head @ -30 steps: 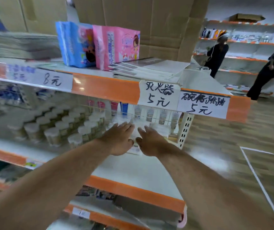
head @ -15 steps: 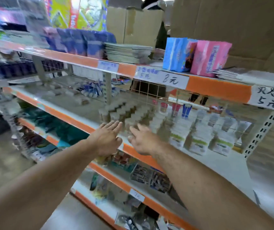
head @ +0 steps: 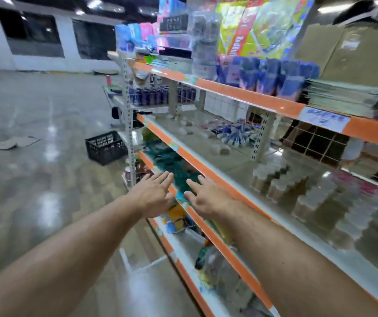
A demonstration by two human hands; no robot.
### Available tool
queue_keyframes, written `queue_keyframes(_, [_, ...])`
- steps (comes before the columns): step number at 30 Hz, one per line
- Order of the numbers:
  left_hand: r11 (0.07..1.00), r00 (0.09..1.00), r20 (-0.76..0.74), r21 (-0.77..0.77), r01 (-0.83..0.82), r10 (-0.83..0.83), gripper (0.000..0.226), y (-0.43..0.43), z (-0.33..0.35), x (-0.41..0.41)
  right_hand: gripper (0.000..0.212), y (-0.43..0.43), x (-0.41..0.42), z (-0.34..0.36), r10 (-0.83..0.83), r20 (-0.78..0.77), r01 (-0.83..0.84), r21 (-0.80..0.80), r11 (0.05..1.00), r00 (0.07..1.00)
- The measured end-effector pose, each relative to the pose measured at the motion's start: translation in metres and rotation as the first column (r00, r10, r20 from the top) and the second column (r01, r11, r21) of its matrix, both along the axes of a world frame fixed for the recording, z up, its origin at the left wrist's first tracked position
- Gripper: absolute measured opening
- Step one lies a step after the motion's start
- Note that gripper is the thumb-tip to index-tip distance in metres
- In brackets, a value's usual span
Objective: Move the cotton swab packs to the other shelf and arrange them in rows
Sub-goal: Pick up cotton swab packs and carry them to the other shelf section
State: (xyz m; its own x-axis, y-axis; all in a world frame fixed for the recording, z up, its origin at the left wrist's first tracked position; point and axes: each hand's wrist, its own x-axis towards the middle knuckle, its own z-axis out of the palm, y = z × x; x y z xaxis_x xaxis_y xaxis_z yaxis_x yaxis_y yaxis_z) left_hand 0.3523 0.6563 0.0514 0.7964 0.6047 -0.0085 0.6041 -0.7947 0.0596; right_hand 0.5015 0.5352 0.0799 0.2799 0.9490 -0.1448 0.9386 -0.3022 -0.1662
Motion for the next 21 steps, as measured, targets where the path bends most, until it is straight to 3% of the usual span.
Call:
queue_keyframes(11, [0.978,0.978,-0.007,0.013,-0.208,0.208,0.068,0.157,0.003,-0.008,0.060,0.193,0.024,-0.011,0.189,0.020,-0.189,0.019,0.982,0.982])
queue_keyframes(21, [0.981,0.981,0.019,0.012,-0.192,0.191,0.067,0.283,0.009,0.051,0.057,0.332,0.081,-0.007,0.263,0.098,-0.266,0.022,0.964,0.960])
